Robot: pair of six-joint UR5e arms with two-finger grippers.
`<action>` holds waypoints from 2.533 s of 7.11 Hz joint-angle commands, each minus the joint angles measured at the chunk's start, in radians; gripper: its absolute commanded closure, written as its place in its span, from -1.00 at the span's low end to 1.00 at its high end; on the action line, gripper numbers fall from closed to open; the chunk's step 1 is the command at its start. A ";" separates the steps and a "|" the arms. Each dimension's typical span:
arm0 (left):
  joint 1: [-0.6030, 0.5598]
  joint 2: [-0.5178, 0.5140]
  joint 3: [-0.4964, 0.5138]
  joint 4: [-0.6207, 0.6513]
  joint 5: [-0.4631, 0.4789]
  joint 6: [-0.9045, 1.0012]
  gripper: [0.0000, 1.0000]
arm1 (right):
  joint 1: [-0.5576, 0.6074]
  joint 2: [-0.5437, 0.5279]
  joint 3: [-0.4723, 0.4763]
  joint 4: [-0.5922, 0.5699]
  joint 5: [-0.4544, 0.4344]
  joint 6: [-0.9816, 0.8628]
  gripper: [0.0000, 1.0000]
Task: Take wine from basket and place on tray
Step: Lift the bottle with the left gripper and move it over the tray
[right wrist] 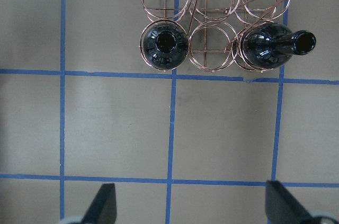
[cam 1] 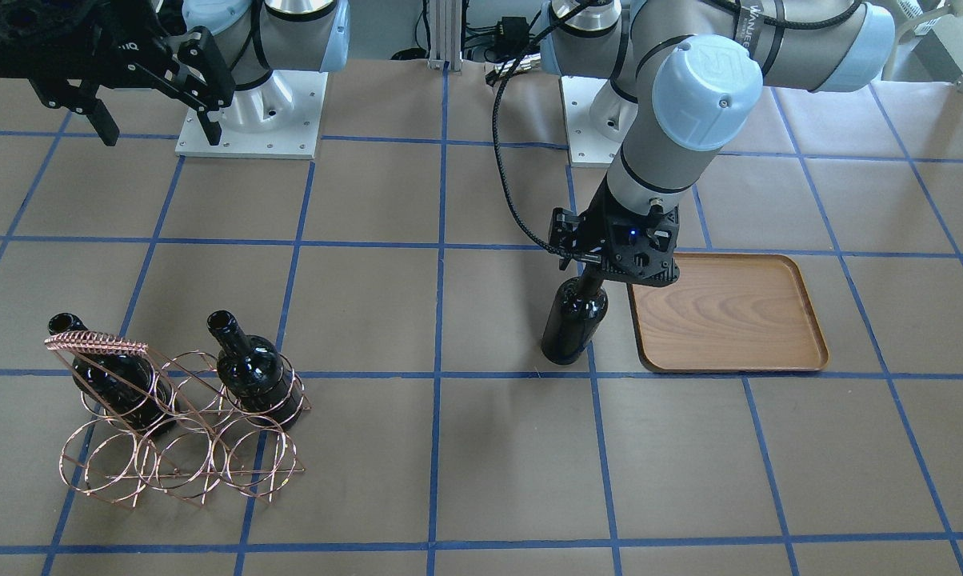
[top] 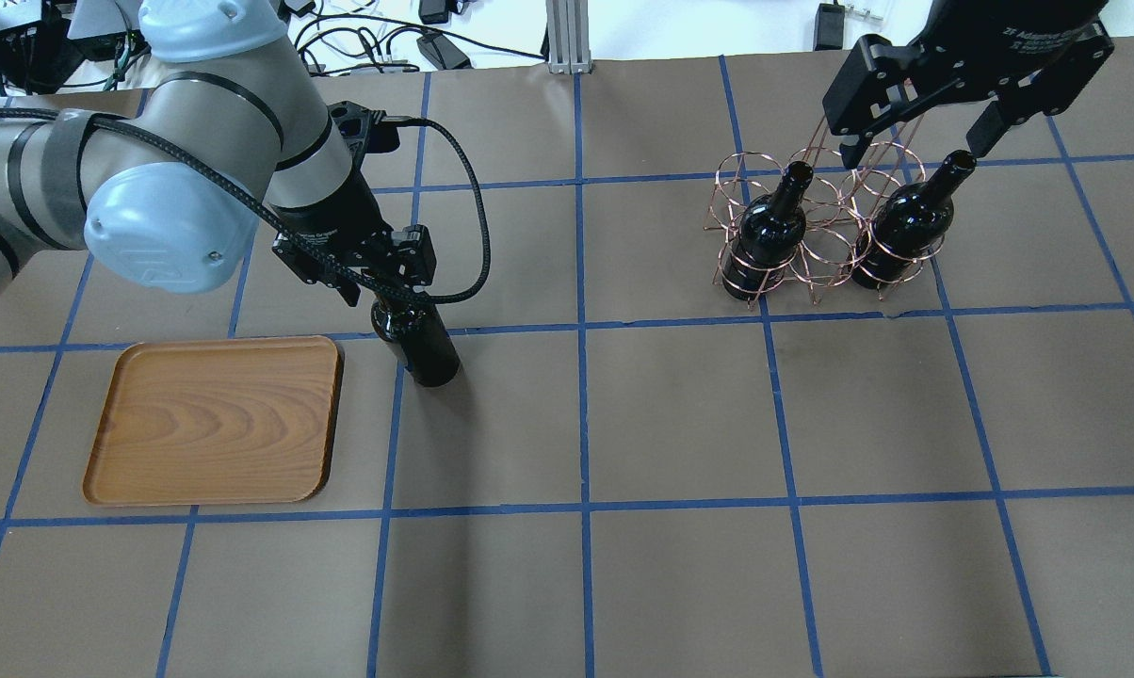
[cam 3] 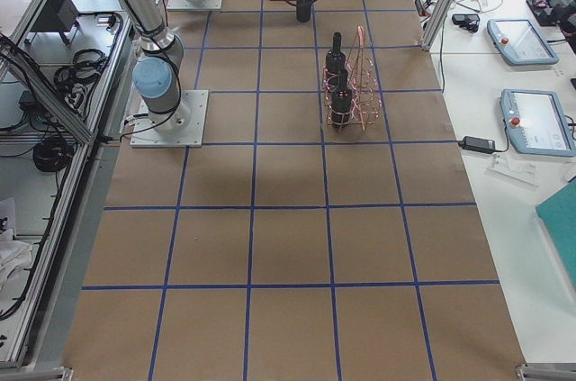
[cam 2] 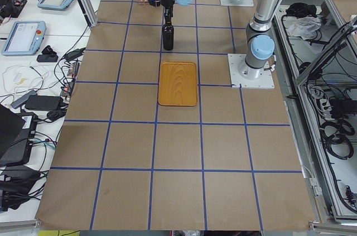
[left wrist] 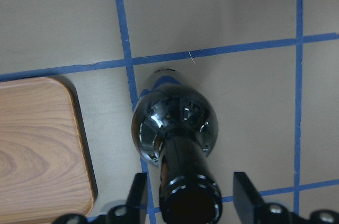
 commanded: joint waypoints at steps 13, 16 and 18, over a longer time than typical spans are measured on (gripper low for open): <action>0.033 -0.004 0.056 -0.014 0.057 0.019 1.00 | 0.001 -0.002 0.003 -0.001 0.000 -0.009 -1.00; 0.188 0.016 0.118 -0.132 0.050 0.177 1.00 | 0.001 -0.005 0.003 0.001 -0.004 -0.009 -1.00; 0.304 0.028 0.119 -0.232 0.053 0.292 1.00 | 0.001 -0.005 0.003 0.001 -0.004 -0.008 -1.00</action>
